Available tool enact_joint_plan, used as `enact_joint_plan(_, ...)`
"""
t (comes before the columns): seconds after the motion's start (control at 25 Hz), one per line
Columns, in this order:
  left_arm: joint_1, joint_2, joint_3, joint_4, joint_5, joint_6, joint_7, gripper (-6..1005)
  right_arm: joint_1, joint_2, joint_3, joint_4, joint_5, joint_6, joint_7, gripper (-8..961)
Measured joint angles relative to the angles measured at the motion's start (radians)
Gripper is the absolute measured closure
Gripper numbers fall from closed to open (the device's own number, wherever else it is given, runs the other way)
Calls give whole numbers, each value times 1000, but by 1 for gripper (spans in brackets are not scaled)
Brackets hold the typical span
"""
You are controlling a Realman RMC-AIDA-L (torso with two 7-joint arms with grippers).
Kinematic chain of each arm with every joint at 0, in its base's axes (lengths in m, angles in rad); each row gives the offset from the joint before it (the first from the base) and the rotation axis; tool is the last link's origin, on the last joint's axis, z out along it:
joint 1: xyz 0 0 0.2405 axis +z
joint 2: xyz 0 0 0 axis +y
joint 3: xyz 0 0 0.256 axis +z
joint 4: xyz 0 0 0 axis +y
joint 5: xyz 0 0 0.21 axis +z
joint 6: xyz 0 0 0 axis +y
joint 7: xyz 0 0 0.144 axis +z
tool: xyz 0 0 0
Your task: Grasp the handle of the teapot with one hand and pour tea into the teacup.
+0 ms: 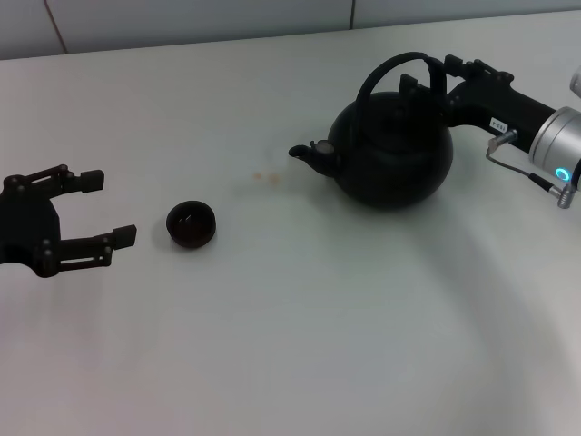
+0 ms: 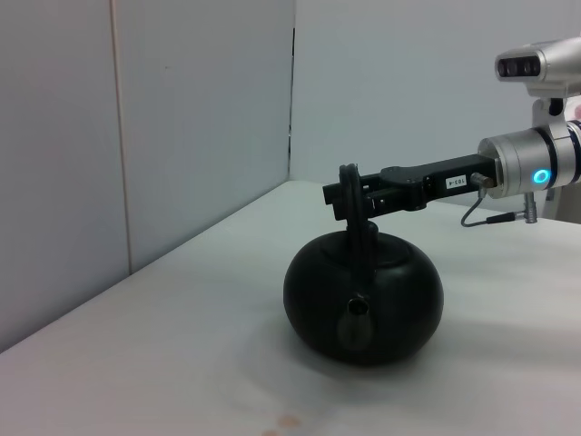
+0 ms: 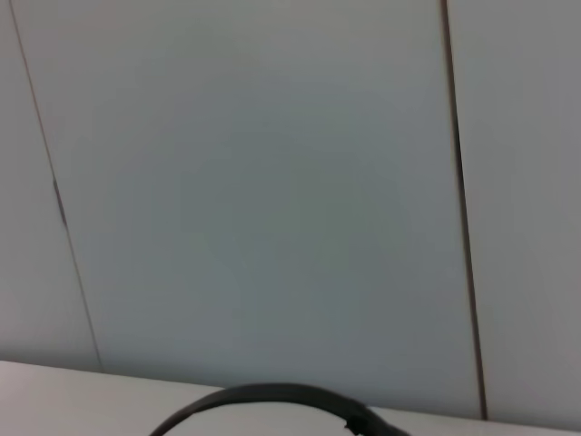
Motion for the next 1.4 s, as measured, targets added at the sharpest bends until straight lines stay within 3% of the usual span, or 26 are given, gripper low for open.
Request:
enact_joint_plan(0.24, -4, -3, -1, 0, -3, 1, 0, 137, -20, 1, 2, -36, 0, -2, -12, 136)
enact_joint_plan(0.72, -6, -18, -32, 7, -7, 31, -16, 138, -54, 7, -4, -97, 0, -28, -49, 136)
enact_joint_plan(1.2, -1, -27, -70, 5, -9, 80, -27, 137, -143, 6, 2, -107, 0, -190, -33, 136)
enact_joint_plan(1.4, -1, -33, -74, 5, -9, 94, -27, 138, -185, 1, 28, -147, -50, -334, 2, 136)
